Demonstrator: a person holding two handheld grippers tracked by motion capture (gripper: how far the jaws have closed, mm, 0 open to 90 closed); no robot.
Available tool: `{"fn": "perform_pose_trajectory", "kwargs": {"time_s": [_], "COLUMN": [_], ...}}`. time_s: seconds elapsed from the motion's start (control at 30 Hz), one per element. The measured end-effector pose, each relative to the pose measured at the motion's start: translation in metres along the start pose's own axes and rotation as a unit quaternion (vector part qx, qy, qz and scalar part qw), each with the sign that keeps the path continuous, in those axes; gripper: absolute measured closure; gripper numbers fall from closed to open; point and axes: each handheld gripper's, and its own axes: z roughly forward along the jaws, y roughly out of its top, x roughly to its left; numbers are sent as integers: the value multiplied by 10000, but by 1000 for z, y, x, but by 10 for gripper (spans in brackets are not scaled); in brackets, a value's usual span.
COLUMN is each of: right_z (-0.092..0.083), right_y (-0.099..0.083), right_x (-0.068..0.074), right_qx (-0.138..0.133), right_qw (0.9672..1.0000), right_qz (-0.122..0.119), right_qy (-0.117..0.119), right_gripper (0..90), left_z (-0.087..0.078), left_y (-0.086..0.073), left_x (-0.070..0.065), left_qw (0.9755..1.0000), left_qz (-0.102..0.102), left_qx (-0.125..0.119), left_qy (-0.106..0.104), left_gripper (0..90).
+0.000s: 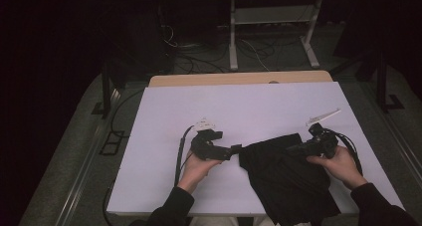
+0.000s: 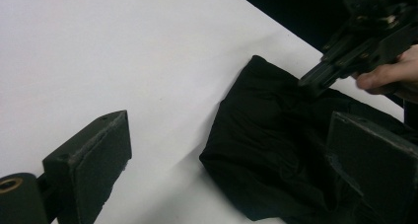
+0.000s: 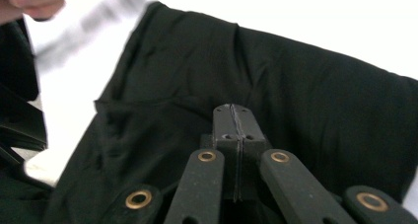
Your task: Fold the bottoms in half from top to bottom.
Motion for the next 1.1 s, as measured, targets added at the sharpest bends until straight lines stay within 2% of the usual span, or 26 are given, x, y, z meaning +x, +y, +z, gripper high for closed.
{"fn": "perform_pose_trajectory", "kwargs": {"time_s": [0.17,0.33,0.47,0.73,1.1], "right_z": [13,21,20,13,14], "right_y": [2,1,0,-7,-26], "right_x": [-2,-2,0,21,49], "right_qx": [283,484,467,568,902], "right_qw": [9996,9984,9977,9951,9887], "right_qz": [43,10,36,-234,-569], "right_qy": [36,275,489,771,1052], "right_gripper": [885,885,885,885,885], "left_z": [1,2,2,3,6], "left_y": [-1,-1,-2,-3,-4], "left_x": [0,0,-1,-1,-1], "left_qw": [10000,10000,10000,9999,9998], "left_qz": [1,20,32,45,94], "left_qx": [21,57,71,101,180], "left_qy": [-3,-8,-4,8,35], "left_gripper": [35,35,35,35,35]}}
